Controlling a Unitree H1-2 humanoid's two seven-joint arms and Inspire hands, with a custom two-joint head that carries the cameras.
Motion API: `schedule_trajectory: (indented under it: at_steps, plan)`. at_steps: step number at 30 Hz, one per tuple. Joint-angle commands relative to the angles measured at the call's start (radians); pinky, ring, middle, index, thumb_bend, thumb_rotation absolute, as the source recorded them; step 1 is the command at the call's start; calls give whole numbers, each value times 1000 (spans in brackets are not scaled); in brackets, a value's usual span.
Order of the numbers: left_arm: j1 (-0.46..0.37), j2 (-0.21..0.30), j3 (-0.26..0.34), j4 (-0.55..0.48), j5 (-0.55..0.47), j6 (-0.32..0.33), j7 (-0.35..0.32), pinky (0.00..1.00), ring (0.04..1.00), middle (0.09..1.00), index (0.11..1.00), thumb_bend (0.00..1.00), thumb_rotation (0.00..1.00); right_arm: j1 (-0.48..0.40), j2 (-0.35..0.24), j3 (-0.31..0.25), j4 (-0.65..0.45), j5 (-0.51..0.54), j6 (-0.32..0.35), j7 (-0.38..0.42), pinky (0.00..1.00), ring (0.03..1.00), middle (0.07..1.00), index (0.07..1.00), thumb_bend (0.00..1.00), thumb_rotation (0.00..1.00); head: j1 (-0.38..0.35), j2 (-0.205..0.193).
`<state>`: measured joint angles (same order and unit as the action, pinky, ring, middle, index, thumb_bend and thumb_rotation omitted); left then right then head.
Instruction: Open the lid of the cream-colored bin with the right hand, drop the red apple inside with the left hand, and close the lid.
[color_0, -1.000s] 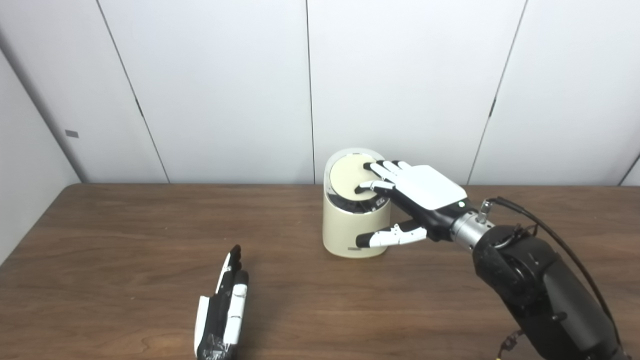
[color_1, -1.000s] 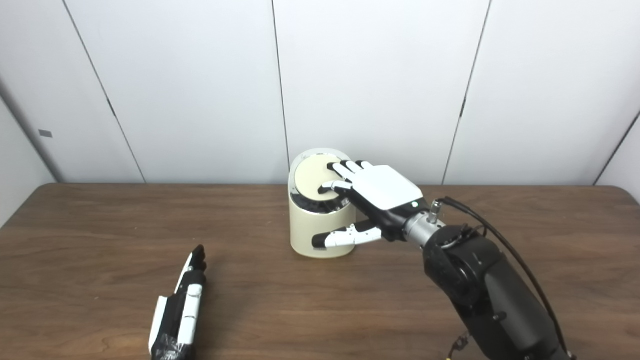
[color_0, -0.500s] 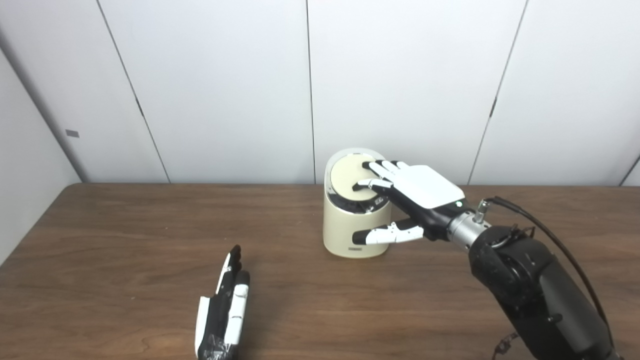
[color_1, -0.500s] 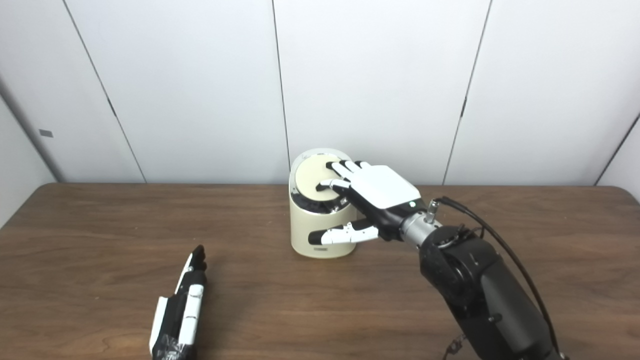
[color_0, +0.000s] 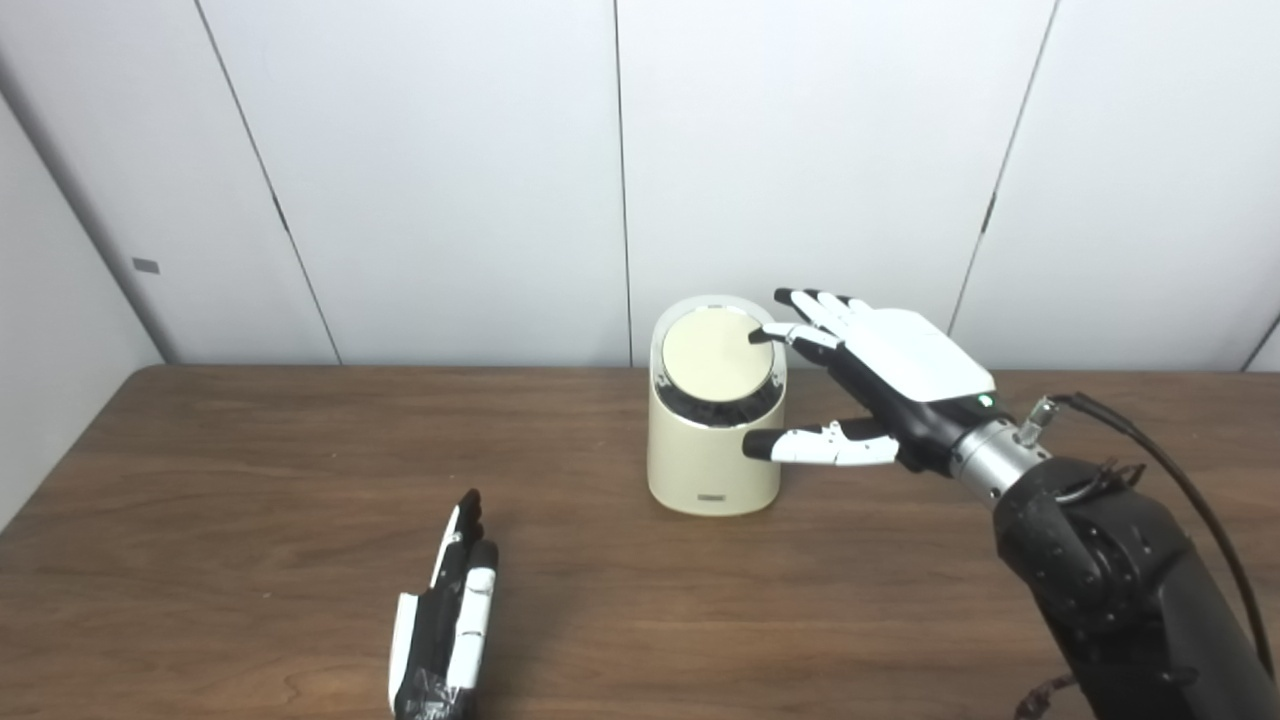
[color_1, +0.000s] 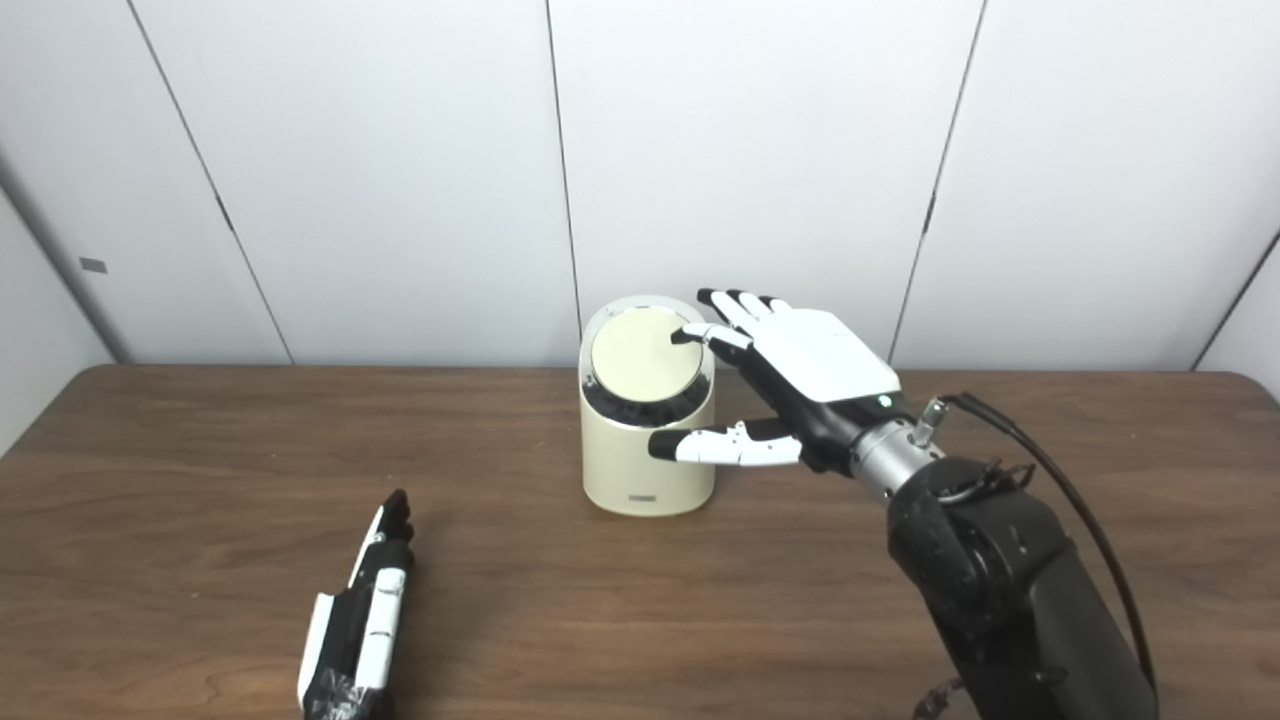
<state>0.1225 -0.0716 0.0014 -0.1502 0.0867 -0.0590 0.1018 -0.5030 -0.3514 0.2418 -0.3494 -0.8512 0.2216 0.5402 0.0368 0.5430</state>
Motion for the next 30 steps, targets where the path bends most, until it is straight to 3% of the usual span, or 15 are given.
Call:
schedule_trajectory:
  at_steps: [1, 7, 11, 14, 18, 21, 24, 30]
  plan:
    - [10, 8, 1, 6, -2, -8, -8, 1000, 1000, 1000, 1000, 609, 919, 0, -2, -36, -38, 29, 2, -33, 1000, 1000, 1000, 864, 604, 1000, -1, 2]
    - [10, 17, 3, 6, -22, -9, -15, 1000, 1000, 1000, 1000, 606, 938, 98, 23, -127, -62, 166, 57, -53, 1000, 1000, 1000, 887, 567, 1000, -5, 7]
    - [8, 22, 8, -12, -36, 9, -16, 1000, 1000, 1000, 1000, 652, 945, 182, 51, -205, -87, 293, 129, -61, 914, 981, 974, 896, 498, 1000, -3, 13]
    - [7, 27, 15, -22, -48, 9, -20, 1000, 1000, 1000, 1000, 635, 971, 244, 79, -261, -79, 404, 155, -84, 935, 978, 979, 924, 510, 1000, -2, 17]
    - [13, 38, 21, -49, -98, 37, -53, 1000, 1000, 999, 1000, 629, 995, 318, 164, -328, -70, 569, 207, -125, 956, 989, 990, 948, 571, 1000, -1, 24]
    - [17, 46, 23, -65, -120, 48, -63, 1000, 1000, 998, 1000, 604, 999, 341, 195, -344, -67, 652, 229, -142, 996, 999, 999, 969, 558, 1000, 2, 28]
    - [25, 57, 28, -88, -142, 61, -76, 1000, 1000, 999, 1000, 583, 1000, 374, 244, -355, -52, 717, 238, -183, 1000, 1000, 1000, 956, 630, 1000, -9, 31]
    - [44, 77, 53, -131, -219, 80, -102, 1000, 1000, 998, 1000, 575, 991, 442, 282, -315, -11, 741, 119, -268, 1000, 1000, 1000, 979, 653, 1000, -23, 40]
